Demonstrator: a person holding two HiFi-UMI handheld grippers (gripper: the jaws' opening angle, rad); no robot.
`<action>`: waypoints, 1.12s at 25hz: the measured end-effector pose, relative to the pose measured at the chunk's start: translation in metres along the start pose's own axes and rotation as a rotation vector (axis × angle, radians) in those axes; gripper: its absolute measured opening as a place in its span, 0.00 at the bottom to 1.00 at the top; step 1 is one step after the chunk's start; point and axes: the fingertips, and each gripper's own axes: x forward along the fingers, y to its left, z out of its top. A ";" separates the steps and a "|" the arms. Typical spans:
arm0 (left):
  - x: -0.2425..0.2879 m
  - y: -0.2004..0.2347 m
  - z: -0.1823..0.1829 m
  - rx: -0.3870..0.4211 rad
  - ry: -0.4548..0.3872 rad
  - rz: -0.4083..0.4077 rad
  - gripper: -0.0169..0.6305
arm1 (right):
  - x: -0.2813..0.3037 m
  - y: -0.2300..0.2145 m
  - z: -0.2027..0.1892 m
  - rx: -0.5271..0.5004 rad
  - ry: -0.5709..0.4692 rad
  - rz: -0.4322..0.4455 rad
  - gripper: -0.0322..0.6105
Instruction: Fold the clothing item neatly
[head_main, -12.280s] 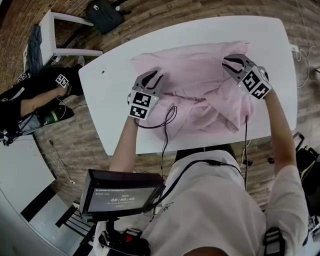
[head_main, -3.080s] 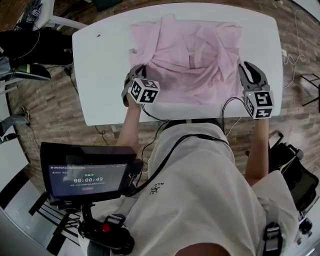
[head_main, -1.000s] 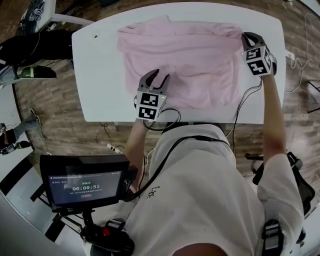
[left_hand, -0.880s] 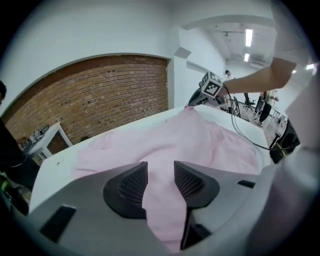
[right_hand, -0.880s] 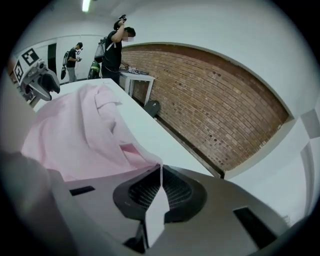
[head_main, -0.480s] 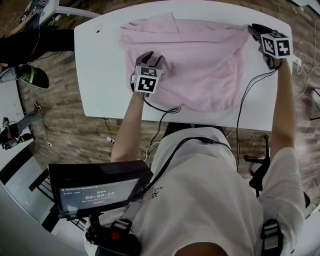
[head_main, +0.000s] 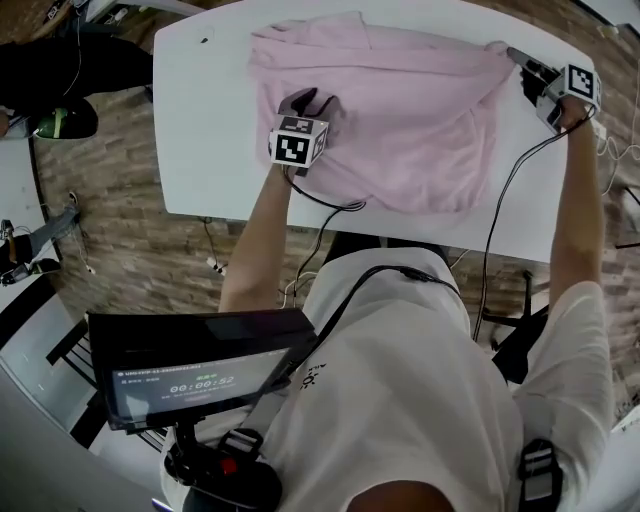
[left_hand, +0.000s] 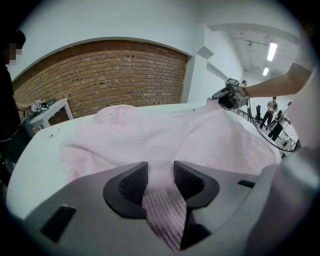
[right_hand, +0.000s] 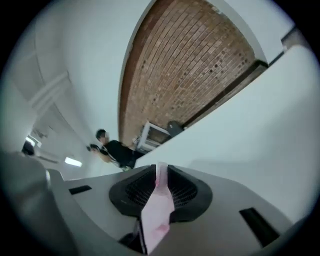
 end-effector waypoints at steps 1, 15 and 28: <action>-0.001 0.000 0.002 0.003 -0.007 0.002 0.28 | -0.004 0.008 0.007 0.047 -0.034 0.071 0.17; -0.027 -0.020 0.044 -0.021 -0.145 -0.031 0.03 | -0.026 0.079 -0.001 -0.303 -0.125 0.174 0.05; -0.033 -0.063 0.004 0.044 -0.075 -0.017 0.03 | 0.159 0.171 -0.095 -0.964 0.242 0.089 0.05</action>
